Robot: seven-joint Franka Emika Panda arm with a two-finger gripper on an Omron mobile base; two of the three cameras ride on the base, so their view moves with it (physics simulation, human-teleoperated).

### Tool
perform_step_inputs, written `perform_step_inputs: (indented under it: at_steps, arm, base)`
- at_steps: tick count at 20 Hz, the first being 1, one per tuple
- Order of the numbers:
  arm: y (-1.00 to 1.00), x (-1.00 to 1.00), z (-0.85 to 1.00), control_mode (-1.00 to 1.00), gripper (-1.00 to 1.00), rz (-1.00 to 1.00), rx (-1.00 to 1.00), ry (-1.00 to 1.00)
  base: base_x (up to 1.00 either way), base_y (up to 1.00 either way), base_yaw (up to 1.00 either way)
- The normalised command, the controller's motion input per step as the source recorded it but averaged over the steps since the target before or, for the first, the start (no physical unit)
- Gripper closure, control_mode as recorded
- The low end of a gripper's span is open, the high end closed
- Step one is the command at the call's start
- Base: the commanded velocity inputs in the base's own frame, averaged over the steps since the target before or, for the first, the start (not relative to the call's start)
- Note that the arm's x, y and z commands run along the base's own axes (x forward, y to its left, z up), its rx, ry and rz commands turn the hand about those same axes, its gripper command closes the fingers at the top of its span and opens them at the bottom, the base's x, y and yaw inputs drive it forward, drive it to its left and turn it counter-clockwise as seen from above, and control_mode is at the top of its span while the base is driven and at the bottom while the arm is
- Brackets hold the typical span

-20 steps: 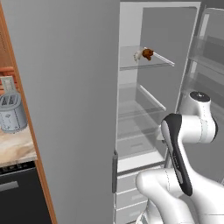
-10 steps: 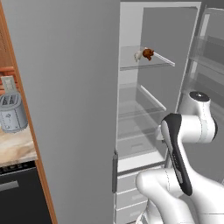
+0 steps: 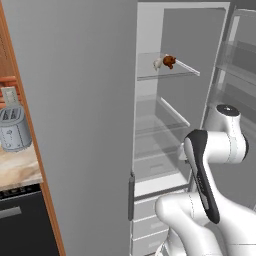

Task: Gather the mushroom and lime from the fridge and place them on a tray on the dining counter. Then gather the chicken drumstick and fish from the fridge and place them on the other tray.

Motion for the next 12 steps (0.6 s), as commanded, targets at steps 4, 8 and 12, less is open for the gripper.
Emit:
perform_step_inputs:
  at_steps: [4,8,12]
  arm:
    - [0.26,0.05,0.10,-1.00,-1.00,-0.01,-0.06,0.00]
    - [0.20,0.24,0.37,-1.00,-1.00,-0.06,-0.02,0.00]
    - [0.22,0.29,0.44,-1.00,-1.00,-0.08,-0.02,0.00]
  base:
    - [0.00,0.04,0.00]
    - [0.00,0.00,0.00]
    - [0.00,0.00,0.00]
